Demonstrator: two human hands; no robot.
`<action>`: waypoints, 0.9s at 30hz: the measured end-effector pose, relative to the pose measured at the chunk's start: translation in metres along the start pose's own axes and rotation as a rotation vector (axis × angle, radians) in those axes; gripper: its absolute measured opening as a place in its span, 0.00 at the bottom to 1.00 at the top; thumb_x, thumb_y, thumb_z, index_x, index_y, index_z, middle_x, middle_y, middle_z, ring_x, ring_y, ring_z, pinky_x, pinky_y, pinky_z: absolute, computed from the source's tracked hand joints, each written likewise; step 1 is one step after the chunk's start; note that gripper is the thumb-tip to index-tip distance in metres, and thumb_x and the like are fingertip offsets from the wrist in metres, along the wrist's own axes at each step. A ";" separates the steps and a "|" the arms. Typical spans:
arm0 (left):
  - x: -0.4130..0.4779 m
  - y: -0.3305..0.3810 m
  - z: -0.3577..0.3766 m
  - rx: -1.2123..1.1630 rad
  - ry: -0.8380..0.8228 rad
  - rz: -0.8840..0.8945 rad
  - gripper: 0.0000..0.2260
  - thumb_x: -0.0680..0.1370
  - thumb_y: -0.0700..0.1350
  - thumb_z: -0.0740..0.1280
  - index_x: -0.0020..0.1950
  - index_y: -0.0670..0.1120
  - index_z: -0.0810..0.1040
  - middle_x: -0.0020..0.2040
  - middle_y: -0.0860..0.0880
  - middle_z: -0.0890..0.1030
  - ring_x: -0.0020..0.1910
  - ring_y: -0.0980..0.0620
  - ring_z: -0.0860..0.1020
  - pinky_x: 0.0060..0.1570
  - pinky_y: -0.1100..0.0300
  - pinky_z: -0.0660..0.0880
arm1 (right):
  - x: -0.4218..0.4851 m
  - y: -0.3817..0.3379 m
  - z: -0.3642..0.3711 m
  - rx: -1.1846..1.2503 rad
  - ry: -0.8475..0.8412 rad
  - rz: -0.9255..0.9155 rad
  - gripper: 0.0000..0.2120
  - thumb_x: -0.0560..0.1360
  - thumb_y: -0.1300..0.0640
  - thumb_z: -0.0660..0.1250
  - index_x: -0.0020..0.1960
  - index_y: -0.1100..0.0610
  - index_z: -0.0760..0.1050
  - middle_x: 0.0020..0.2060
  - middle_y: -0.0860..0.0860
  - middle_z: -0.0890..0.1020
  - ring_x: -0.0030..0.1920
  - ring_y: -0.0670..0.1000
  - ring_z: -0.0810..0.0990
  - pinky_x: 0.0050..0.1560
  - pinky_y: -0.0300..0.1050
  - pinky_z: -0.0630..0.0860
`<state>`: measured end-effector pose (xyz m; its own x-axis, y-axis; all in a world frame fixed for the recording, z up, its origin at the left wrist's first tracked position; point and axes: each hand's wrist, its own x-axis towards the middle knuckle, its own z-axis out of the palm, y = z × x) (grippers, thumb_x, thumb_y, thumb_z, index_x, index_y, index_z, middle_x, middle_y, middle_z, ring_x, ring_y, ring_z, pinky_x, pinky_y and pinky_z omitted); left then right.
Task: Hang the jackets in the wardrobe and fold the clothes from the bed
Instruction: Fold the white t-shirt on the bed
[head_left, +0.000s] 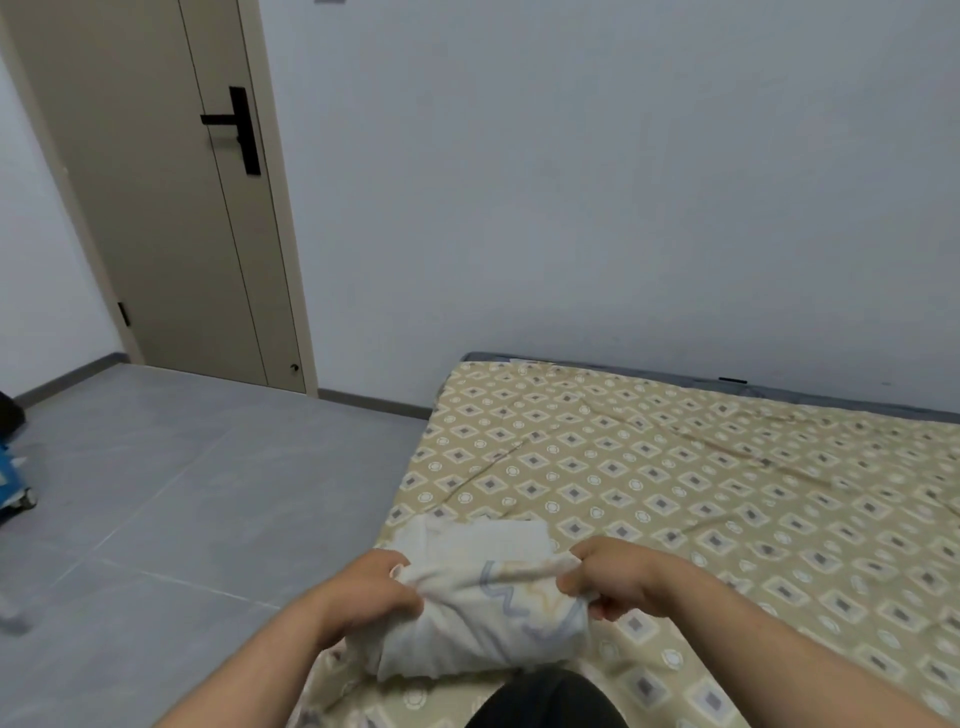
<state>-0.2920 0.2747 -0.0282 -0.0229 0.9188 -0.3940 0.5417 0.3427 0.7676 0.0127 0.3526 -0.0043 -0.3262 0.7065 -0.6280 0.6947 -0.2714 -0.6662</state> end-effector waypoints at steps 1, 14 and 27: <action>0.006 0.002 0.001 -0.022 0.037 0.014 0.04 0.68 0.42 0.71 0.40 0.47 0.78 0.42 0.49 0.80 0.40 0.52 0.78 0.35 0.63 0.71 | 0.006 0.000 -0.001 0.033 0.029 -0.014 0.08 0.69 0.64 0.65 0.46 0.58 0.69 0.32 0.52 0.68 0.28 0.49 0.68 0.31 0.41 0.63; 0.104 0.013 0.003 -0.080 0.249 0.056 0.08 0.69 0.50 0.66 0.45 0.48 0.77 0.43 0.54 0.79 0.44 0.54 0.77 0.41 0.60 0.71 | 0.108 -0.008 -0.013 0.145 0.445 -0.083 0.06 0.74 0.65 0.65 0.39 0.59 0.73 0.28 0.55 0.73 0.28 0.54 0.72 0.31 0.49 0.69; 0.103 -0.049 0.030 -0.508 0.128 -0.415 0.41 0.52 0.56 0.80 0.62 0.42 0.78 0.55 0.46 0.84 0.52 0.45 0.83 0.56 0.51 0.79 | 0.121 0.017 0.046 0.561 0.270 0.178 0.22 0.72 0.53 0.76 0.60 0.63 0.77 0.48 0.58 0.86 0.48 0.59 0.85 0.52 0.53 0.82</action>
<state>-0.2962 0.3467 -0.1216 -0.2606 0.6964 -0.6686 0.0039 0.6933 0.7206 -0.0441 0.4035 -0.1104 -0.0135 0.7392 -0.6733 0.2590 -0.6478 -0.7164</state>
